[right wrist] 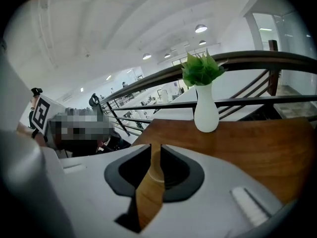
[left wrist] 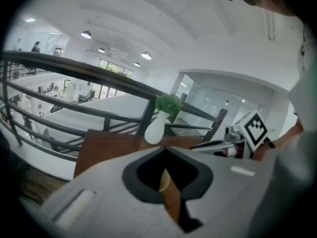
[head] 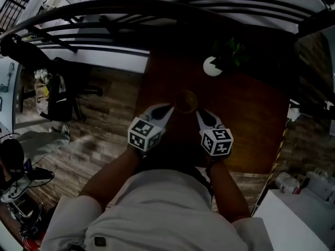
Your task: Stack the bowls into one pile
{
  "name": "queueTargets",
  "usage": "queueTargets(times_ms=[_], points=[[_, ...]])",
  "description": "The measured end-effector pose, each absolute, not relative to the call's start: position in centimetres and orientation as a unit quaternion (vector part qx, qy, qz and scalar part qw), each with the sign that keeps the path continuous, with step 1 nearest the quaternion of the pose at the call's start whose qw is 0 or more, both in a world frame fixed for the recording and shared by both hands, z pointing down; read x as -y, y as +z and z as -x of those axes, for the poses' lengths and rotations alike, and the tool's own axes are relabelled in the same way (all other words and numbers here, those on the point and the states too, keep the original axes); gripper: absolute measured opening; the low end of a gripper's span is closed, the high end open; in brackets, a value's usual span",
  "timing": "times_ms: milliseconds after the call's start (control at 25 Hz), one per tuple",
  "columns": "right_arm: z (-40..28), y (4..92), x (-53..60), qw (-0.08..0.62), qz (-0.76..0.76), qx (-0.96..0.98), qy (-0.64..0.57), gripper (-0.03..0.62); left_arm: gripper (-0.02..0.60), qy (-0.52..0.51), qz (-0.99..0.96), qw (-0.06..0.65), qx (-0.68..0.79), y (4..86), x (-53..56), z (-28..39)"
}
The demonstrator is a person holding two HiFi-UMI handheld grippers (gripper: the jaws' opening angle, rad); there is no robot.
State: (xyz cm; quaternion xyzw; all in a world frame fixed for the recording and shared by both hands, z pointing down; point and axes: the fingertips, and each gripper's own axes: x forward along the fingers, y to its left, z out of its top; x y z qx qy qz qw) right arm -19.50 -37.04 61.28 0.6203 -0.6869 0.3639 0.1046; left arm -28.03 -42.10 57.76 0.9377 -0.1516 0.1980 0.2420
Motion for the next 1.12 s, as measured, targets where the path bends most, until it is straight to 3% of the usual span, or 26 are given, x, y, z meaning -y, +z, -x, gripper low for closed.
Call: queueTargets(times_ms=[440,1120], points=[[16.9,70.3,38.9,0.116,-0.606,0.664,0.422,0.11,0.005,0.23,-0.922,0.267,0.162,65.5,43.0,25.4],[15.9,77.8,40.8,0.135,-0.586,0.646,0.47,0.11,0.005,0.251,-0.901,0.31,0.17,71.0,44.0,24.5]])
